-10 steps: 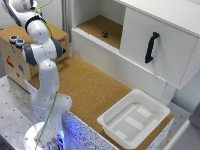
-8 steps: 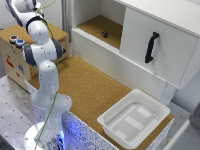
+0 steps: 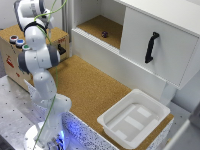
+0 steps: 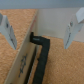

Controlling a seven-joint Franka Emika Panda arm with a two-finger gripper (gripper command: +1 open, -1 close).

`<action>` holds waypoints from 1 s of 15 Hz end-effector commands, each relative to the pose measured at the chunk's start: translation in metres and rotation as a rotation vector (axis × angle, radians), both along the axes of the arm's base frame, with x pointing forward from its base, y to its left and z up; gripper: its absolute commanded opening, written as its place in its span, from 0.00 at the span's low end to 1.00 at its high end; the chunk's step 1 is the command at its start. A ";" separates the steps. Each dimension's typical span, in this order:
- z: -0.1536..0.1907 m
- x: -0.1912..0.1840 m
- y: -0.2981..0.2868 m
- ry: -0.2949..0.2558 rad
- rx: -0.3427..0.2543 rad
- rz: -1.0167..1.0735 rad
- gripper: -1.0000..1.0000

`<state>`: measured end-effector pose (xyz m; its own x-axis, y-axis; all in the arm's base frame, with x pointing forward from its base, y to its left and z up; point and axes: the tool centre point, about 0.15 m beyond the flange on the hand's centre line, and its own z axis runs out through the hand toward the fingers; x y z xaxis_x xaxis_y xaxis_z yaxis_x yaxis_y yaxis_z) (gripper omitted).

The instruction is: Go open the drawer

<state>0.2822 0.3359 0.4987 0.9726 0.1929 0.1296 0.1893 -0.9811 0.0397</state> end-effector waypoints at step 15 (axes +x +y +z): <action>-0.151 0.022 -0.003 0.070 0.358 0.010 1.00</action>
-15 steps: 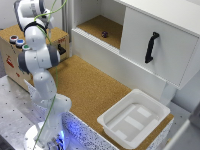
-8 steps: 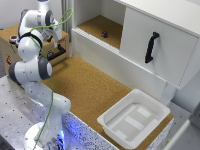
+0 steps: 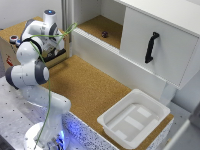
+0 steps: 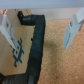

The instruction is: Go open the drawer

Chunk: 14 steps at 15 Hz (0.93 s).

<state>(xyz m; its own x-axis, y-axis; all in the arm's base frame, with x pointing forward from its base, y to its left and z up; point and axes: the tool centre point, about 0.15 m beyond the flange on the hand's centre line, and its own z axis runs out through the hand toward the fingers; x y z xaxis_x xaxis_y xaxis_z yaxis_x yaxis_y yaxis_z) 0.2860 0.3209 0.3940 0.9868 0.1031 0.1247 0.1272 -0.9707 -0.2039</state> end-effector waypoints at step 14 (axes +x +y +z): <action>-0.096 0.062 0.039 0.056 0.242 0.014 1.00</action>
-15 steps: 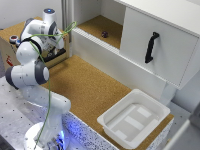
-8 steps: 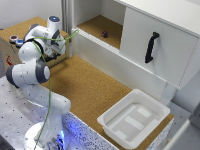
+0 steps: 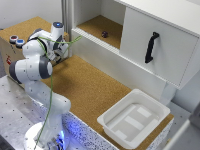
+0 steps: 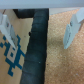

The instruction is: Go open the drawer

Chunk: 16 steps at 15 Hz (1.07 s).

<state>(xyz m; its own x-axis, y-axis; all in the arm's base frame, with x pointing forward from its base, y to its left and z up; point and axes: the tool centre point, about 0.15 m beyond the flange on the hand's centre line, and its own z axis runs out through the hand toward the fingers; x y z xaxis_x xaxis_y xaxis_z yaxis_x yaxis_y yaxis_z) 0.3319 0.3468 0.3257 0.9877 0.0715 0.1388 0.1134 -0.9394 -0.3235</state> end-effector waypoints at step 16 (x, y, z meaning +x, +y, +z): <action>-0.033 0.004 0.012 0.060 0.160 0.013 0.00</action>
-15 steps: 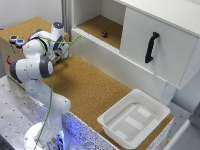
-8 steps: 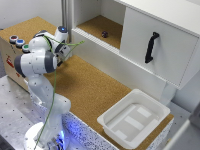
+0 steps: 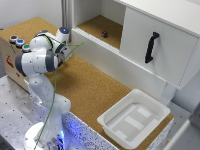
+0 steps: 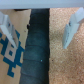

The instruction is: Go open the drawer

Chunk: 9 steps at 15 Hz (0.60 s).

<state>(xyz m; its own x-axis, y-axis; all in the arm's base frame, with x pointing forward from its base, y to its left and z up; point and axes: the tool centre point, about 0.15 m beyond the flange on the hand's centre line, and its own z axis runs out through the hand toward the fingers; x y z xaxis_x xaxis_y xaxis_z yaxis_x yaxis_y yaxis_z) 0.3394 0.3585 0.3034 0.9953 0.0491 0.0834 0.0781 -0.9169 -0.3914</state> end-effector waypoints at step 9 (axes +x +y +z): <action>-0.014 -0.007 -0.025 -0.013 0.090 -0.003 0.00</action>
<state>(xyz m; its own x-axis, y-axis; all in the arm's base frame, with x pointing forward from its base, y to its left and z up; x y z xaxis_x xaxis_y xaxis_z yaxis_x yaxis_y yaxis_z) 0.3391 0.3576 0.3026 0.9955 0.0475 0.0817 0.0759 -0.9172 -0.3912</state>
